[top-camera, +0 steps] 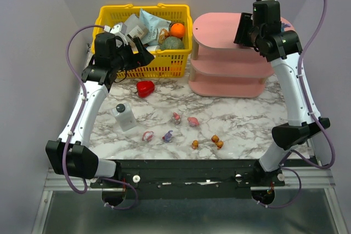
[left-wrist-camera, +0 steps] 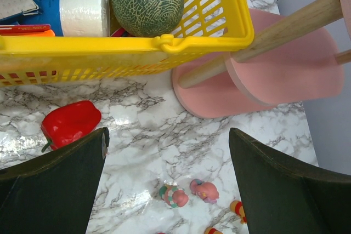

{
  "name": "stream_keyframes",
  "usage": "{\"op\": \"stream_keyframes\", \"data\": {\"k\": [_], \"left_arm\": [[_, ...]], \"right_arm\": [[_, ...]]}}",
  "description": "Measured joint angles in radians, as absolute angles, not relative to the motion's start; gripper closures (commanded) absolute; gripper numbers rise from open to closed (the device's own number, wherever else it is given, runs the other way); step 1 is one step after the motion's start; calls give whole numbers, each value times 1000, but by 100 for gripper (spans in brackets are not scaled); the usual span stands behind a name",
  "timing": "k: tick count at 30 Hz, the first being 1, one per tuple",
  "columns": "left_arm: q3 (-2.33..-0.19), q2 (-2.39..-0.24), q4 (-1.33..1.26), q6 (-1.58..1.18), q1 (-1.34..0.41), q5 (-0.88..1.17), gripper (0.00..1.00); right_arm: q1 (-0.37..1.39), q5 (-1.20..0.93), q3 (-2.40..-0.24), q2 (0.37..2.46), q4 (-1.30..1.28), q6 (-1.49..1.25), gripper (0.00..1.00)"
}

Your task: Place and organize the plastic toys onto the shelf

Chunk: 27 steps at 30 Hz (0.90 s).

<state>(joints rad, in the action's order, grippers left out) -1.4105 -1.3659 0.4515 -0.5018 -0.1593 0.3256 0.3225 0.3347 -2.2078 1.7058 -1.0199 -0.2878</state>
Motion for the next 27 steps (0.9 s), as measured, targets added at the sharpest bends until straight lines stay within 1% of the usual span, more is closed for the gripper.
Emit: {"op": "stream_keyframes", "data": {"k": [6, 9, 10, 12, 13, 16, 27], "left_arm": [[-1419, -1369, 453, -501, -159, 326, 1], [-1419, -1369, 453, -501, -159, 326, 1], [-1419, -1369, 453, -501, -159, 326, 1], [-1419, -1369, 454, -499, -159, 326, 1], [-1419, -1369, 454, -498, -159, 326, 1], [-1419, -1369, 455, -497, -159, 326, 1], [-1420, -1369, 458, -497, -159, 317, 1]], "right_arm": [[318, 326, -2207, 1707, -1018, -284, 30], [318, 323, -2207, 1708, -1018, -279, 24], [317, 321, -2207, 1708, -1016, -277, 21], [315, 317, -2207, 1707, -1011, -271, 17], [314, 315, -2207, 1707, -1010, -269, 13], [312, 306, -2207, 1705, -1001, -260, 7], [312, 266, -2181, 1608, -957, -234, 5]]}}
